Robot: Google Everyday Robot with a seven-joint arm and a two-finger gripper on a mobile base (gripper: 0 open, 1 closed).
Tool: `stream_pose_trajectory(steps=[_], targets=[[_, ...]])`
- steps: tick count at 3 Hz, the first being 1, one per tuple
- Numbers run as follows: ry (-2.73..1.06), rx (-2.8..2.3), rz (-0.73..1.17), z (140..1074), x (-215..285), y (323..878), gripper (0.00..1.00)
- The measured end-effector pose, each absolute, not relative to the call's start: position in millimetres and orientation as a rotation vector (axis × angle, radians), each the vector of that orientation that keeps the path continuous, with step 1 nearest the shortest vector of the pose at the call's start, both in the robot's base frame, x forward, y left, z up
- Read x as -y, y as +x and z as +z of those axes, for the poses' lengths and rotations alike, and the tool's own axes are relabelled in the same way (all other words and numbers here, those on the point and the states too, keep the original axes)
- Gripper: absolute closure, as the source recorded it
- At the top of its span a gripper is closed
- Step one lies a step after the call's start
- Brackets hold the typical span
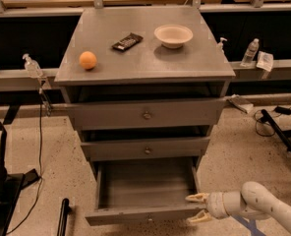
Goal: Close bottom drawer
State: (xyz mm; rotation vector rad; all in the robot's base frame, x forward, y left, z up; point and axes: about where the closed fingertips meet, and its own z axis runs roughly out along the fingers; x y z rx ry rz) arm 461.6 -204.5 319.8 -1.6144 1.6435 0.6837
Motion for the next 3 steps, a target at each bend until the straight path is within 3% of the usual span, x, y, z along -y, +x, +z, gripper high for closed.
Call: stream_pose_trajectory(steps=[2,3], targets=[[-1.705,-1.663,0.660,298.0,195.9,456.6,0.92],[-1.681,-1.692,0.600,271.6,194.3,458.2,1.00]])
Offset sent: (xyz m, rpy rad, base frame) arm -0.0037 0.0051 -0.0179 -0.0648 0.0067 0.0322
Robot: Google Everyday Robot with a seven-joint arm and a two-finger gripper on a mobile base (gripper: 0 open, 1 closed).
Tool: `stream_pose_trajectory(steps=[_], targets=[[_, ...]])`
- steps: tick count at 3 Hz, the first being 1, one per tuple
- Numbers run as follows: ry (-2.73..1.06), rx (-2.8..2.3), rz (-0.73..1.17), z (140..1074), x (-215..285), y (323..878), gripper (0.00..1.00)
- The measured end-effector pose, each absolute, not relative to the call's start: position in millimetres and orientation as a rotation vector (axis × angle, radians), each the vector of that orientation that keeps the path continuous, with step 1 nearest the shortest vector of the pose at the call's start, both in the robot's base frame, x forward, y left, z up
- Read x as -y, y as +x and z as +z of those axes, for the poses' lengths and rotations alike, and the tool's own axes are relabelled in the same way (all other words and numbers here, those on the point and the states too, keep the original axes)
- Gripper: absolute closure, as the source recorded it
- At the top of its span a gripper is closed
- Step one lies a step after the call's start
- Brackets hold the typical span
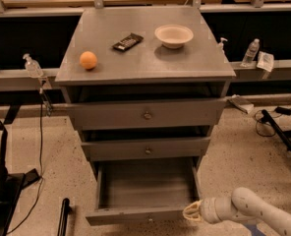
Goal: Close bottom drawer
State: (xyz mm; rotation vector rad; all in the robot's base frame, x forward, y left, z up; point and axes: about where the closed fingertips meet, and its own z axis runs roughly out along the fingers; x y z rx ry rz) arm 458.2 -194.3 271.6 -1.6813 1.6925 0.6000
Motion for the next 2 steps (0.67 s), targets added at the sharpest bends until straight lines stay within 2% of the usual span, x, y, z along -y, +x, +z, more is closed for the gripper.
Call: stream_pose_trajectory(steps=[2], targets=[[-1.618,-1.716,0.586,199.3,188.4,447.6,1.00]])
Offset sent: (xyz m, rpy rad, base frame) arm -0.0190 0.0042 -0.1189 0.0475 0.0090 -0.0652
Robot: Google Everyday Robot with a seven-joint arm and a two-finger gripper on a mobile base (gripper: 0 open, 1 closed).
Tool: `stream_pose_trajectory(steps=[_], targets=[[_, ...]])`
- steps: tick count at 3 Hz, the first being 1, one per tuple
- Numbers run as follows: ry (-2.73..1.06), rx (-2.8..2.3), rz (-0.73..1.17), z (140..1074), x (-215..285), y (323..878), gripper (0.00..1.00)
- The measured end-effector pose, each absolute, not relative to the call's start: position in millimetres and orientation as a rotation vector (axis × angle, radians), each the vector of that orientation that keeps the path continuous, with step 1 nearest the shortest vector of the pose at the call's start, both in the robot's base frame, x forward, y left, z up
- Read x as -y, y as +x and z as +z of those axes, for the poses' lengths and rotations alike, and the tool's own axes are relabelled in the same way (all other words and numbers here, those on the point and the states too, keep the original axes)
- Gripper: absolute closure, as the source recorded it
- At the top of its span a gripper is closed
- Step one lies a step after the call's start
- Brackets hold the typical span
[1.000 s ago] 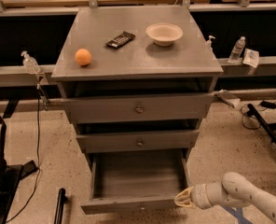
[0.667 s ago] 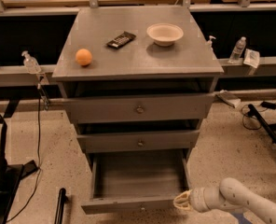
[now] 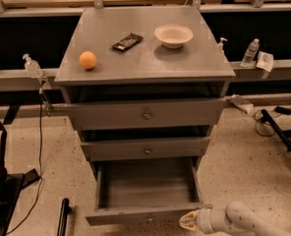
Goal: Close bottom drawer
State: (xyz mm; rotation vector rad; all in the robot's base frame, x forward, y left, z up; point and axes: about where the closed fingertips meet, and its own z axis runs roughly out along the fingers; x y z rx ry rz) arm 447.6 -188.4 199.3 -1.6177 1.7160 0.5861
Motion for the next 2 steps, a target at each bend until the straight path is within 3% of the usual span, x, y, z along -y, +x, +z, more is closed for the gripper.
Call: stream_pose_trajectory(steps=[2], targets=[[-1.515,-1.762,0.689,128.8,181.1,437.8,1.00]])
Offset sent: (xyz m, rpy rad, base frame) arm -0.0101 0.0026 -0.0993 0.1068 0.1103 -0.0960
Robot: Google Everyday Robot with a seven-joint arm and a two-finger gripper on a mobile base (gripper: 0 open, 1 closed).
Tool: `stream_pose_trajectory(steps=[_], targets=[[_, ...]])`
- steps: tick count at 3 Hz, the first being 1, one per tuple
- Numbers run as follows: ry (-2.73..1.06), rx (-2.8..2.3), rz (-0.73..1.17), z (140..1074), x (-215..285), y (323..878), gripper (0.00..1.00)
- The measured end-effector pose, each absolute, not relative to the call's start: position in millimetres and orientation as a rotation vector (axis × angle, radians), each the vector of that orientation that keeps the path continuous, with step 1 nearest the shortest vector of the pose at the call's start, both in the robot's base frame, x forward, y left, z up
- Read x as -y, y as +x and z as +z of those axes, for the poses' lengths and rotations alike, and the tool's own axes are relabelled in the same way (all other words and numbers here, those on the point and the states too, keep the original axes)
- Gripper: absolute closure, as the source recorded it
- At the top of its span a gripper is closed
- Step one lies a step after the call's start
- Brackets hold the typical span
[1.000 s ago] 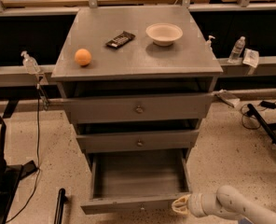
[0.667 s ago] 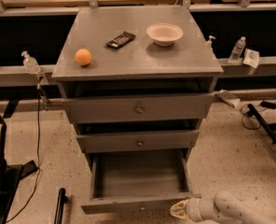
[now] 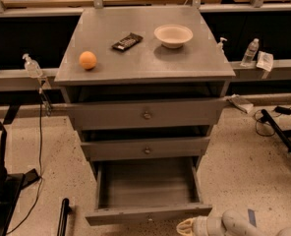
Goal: Close bottom drawer
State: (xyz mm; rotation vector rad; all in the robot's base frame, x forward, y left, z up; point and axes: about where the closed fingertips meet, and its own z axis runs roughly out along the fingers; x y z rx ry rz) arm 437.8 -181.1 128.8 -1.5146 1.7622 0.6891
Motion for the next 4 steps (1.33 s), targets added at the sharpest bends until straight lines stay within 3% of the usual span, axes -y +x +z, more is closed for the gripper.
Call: stream_pose_trajectory(steps=[2,4], targets=[[-1.364,-1.809,0.617,113.7,178.8,493.7,1.00],[-1.349,-1.773,0.654,112.7,166.3,493.1,1.00]])
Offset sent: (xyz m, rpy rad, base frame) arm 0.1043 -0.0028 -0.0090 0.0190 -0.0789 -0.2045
